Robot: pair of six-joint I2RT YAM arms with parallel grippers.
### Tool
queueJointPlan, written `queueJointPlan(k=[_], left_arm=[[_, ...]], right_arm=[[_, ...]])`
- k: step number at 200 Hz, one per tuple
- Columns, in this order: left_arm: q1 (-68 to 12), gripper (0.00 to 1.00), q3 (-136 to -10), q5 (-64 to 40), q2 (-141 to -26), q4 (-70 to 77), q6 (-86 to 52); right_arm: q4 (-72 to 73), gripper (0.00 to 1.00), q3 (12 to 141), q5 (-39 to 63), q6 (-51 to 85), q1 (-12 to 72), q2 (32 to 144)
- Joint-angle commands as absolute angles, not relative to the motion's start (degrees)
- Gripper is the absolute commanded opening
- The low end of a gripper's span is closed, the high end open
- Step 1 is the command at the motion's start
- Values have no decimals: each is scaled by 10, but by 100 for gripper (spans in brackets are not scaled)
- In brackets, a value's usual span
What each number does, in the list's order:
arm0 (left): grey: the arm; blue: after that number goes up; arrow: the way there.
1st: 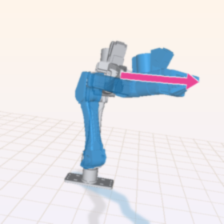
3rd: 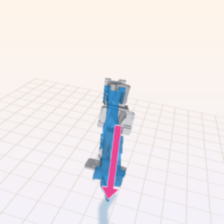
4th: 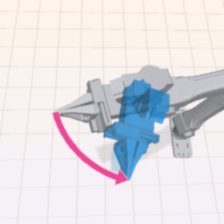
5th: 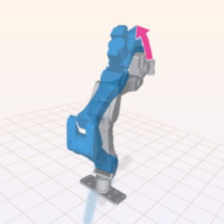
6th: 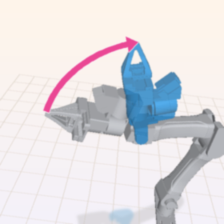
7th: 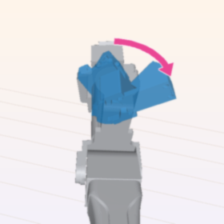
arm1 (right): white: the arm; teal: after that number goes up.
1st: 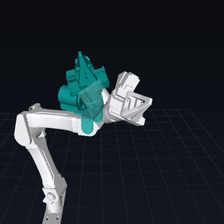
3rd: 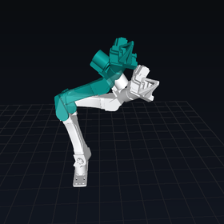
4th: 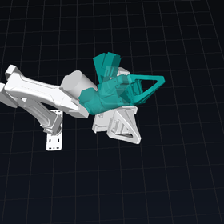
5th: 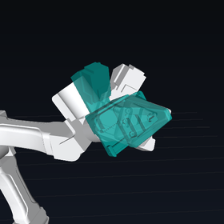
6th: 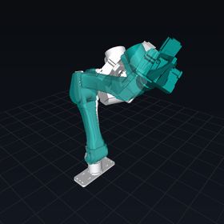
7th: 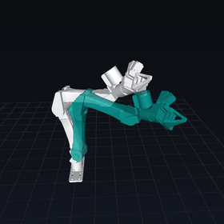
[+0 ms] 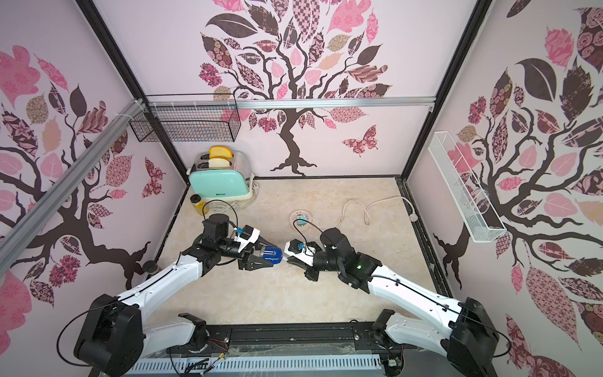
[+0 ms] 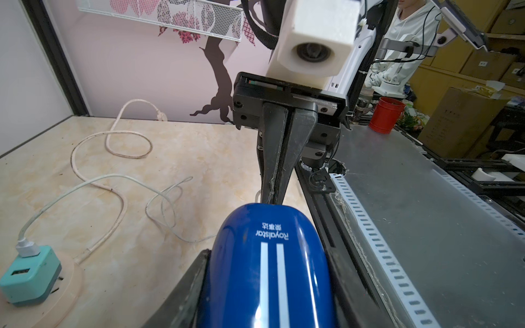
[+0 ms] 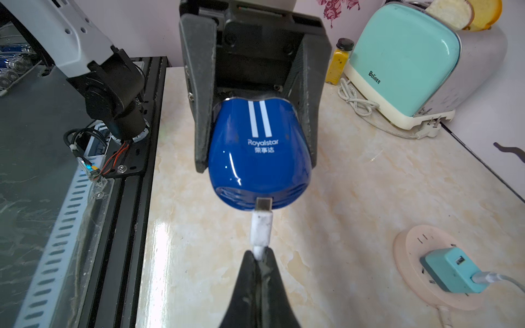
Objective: Charge the electric shaver
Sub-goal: Insert the charging cable into the electric shaver.
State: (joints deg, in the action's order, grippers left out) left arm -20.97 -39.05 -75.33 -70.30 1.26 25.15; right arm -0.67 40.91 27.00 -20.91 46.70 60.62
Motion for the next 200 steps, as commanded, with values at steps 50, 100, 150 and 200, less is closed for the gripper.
queueJointPlan(k=[50, 100, 150, 200], left_arm=[[-221, 0, -419, -749, -706, -39, 300], [-221, 0, -452, -737, -715, -132, 357], [-216, 0, -475, -726, -721, -184, 396], [-215, 0, -477, -732, -735, -189, 398]], right_arm=[[-38, 0, 484, 315, -249, 470, 614], [-143, 0, 521, 245, -292, 471, 618], [-212, 0, 557, 189, -324, 476, 643], [-211, 0, 574, 180, -328, 489, 650]])
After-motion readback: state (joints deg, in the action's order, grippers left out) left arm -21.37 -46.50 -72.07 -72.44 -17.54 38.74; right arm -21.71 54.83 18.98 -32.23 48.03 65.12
